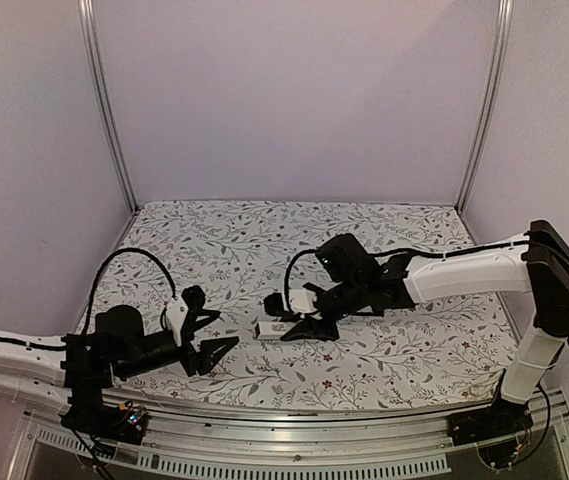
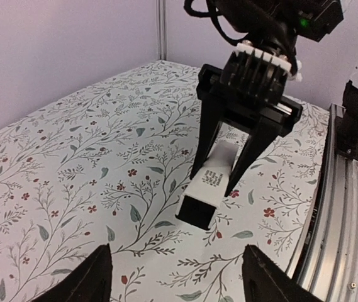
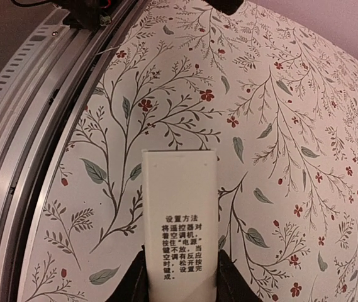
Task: Load the batteries into the remote control
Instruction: Pass from the right arm to the left
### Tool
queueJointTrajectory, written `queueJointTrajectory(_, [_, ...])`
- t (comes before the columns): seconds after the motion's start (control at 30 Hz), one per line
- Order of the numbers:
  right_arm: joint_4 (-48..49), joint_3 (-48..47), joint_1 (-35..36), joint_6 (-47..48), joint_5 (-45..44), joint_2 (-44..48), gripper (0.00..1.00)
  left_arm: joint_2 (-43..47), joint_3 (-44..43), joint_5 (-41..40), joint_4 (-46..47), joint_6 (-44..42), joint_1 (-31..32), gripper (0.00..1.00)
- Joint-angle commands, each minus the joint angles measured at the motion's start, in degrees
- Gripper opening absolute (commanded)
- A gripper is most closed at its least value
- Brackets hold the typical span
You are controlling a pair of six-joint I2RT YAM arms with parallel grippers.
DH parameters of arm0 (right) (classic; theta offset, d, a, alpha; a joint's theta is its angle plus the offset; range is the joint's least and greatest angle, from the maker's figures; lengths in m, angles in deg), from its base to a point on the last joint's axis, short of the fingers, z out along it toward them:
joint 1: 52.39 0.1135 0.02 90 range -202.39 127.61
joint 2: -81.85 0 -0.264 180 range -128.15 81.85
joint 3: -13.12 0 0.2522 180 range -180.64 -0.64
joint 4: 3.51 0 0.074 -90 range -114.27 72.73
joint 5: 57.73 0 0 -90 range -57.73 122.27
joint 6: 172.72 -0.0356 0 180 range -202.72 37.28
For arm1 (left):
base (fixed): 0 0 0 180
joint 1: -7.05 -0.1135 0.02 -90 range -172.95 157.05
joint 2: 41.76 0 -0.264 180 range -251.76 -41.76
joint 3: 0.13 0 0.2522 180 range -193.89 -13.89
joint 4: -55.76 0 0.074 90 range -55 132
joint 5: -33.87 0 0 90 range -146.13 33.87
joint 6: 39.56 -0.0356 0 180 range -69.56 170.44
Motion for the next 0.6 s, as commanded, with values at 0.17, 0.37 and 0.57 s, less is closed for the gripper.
queueJointTrajectory(0.17, [9.83, 4.20, -0.42, -2.86, 5.61, 8.98, 0.27, -6.64, -0.88, 3.96, 11.13, -14.55, 2.09, 0.73])
queueJointTrajectory(0.37, [10.11, 5.66, -0.42, -2.31, 9.10, 11.95, 0.28, -10.67, -2.25, 6.55, 18.59, -17.36, 2.06, 0.74])
queueJointTrajectory(0.57, [10.84, 6.28, -0.40, -2.02, 10.72, 13.50, 0.28, -14.20, -4.91, 10.47, 22.33, -15.91, 2.04, 0.73])
